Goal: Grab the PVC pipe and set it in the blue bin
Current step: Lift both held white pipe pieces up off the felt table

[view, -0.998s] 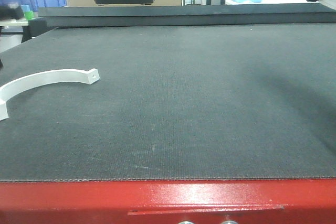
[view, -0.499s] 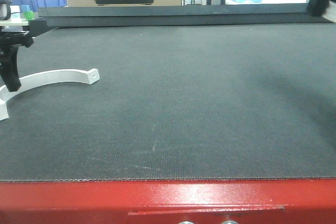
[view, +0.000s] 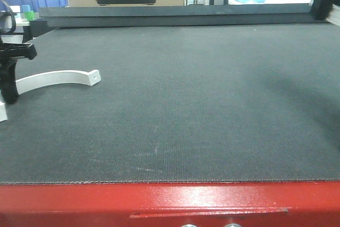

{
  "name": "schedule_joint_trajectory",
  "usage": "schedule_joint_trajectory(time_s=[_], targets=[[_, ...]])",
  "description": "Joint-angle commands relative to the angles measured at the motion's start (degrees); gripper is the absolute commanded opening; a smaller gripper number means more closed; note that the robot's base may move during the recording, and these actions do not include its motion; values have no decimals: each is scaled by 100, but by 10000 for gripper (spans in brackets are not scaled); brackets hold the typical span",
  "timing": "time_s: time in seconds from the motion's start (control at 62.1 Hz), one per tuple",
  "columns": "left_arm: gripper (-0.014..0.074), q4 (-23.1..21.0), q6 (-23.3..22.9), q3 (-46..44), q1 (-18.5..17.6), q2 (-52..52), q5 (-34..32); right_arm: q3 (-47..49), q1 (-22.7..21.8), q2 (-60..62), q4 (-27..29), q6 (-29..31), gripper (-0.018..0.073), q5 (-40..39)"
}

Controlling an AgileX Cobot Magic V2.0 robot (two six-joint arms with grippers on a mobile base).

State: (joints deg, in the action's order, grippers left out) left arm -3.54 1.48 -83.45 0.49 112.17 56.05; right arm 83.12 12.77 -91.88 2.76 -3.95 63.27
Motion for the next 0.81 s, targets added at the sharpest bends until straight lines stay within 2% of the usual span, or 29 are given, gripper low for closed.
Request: schedule_joint_trajectory(time_s=[0.0, 0.032, 0.113, 0.37, 0.692, 0.789], targets=[[-50, -138, -6, -22, -78, 69, 88, -13, -4, 70, -72, 62, -168, -90], [-114, -138, -6, -33, -78, 58, 157, -1, -4, 78, -72, 62, -168, -88], [-111, -138, -6, -100, -97, -17, 325, 12, -4, 133, -72, 62, -168, -110], [-111, -138, -6, -139, -161, -991, 181, 12, -4, 748, -321, 103, -168, -516], [-111, -152, -63, -21, -877, -2715, -1141, -45, -4, 1831, -440, 103, -168, -1206], [-111, -162, -179, 181, -1070, -3237, -1811, -326, -4, 2255, -478, 103, -168, -1533]])
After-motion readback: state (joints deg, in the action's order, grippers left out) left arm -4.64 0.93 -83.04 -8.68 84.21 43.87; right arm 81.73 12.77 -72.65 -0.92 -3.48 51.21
